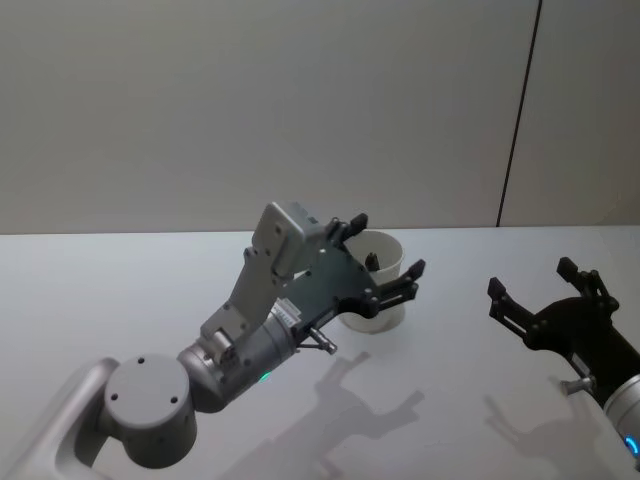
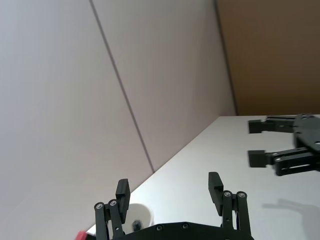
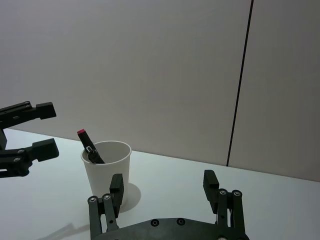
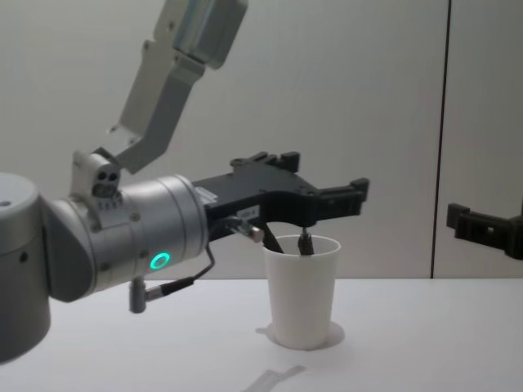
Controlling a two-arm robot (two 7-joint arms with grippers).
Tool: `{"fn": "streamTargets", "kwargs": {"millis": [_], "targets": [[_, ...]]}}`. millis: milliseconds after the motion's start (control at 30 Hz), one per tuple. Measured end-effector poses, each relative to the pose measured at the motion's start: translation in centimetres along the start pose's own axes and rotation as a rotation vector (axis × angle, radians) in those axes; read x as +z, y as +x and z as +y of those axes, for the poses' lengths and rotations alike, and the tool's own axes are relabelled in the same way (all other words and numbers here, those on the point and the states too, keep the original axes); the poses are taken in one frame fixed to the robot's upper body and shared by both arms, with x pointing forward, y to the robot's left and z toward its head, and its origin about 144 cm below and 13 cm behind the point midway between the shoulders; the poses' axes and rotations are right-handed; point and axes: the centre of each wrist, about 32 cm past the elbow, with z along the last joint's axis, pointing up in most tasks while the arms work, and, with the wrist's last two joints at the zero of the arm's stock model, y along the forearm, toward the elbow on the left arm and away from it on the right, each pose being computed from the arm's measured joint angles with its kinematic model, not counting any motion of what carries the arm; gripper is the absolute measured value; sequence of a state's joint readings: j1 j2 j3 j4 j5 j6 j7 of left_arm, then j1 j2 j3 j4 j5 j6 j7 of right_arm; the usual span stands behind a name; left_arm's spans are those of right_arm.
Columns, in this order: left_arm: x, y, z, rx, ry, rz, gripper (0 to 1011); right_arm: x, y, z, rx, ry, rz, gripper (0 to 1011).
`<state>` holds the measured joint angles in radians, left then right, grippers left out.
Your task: Place the pen into the pen holder.
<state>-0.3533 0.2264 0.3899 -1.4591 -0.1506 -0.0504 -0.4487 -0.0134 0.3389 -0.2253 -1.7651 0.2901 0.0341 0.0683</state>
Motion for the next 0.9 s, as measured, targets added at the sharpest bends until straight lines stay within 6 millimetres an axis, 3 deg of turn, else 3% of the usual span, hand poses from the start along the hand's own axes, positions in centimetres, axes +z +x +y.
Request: {"fn": "streamTargets", "kwargs": {"millis": [900], "targets": [[-0.1,-1.7,3.6,0.281,0.074,-0.021,1003,0.0,-0.1,0.0,-0.001,0.001,-0.001,1002]]}}
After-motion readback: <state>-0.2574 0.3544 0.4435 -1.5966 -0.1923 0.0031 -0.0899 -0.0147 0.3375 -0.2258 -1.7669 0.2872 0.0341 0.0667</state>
